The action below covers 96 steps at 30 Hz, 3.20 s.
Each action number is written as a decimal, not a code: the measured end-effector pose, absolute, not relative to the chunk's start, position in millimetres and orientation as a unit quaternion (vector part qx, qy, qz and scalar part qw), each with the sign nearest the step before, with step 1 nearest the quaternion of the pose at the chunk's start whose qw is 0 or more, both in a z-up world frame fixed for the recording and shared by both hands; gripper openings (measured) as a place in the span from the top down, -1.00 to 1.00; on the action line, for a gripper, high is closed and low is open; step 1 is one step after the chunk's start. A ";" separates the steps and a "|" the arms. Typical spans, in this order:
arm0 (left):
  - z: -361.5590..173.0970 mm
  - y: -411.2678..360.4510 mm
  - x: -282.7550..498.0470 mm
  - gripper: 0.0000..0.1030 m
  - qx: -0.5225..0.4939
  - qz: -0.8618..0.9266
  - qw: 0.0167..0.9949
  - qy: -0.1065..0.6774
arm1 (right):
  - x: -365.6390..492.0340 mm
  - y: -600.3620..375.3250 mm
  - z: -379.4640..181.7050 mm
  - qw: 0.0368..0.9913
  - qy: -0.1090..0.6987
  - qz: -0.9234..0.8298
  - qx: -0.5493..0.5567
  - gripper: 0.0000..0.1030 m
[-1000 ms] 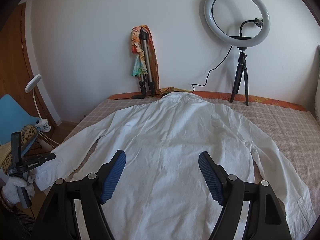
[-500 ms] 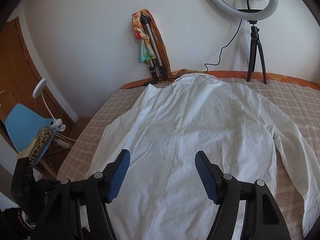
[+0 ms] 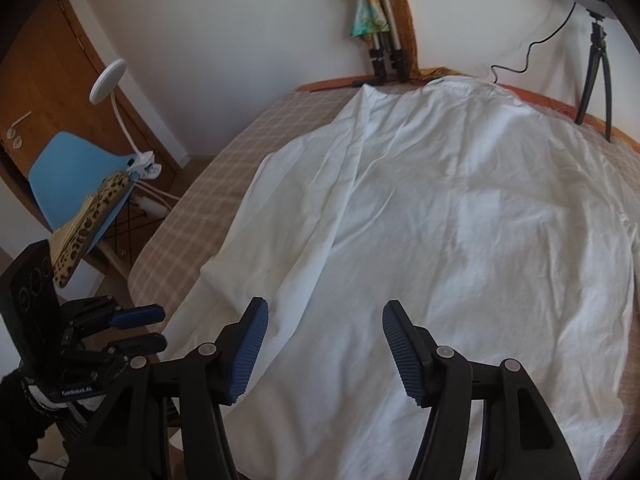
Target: Fold small clothes
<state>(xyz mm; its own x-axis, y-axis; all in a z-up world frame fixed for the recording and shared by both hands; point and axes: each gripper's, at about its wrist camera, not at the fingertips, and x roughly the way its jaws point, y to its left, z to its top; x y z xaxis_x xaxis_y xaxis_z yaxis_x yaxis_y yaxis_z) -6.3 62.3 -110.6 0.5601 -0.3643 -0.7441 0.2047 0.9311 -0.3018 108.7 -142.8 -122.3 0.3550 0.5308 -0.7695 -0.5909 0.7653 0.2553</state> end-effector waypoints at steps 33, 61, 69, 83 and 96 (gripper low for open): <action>-119.0 88.4 -20.0 0.36 -0.095 -0.089 0.887 0.443 | 82.9 -86.1 -177.0 0.754 0.527 0.387 -0.067 0.67; -129.0 92.2 -20.7 0.93 -0.197 -0.182 0.865 0.423 | 227.2 60.5 -110.8 0.784 0.514 0.343 -0.057 -0.30; -128.8 87.2 -21.2 0.94 -0.203 -0.197 0.860 0.425 | 251.4 99.7 -156.4 0.778 0.544 0.276 -0.152 0.02; -99.2 41.8 -22.9 0.95 -0.159 -0.254 0.864 0.405 | 249.9 3.7 -114.5 0.805 0.496 0.319 -0.054 0.94; -90.2 -20.7 -19.0 0.95 -0.100 -0.322 0.842 0.422 | 264.7 -121.2 -117.5 0.819 0.496 0.282 0.058 0.93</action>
<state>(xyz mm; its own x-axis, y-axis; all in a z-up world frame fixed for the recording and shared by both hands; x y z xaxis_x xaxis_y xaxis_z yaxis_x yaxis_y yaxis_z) -19.0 -20.7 -90.2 0.4366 -0.6263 -0.6459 0.4572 0.7728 -0.4402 264.7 -121.2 -117.5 0.3484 0.5206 -0.7795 -0.4048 0.8336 0.3758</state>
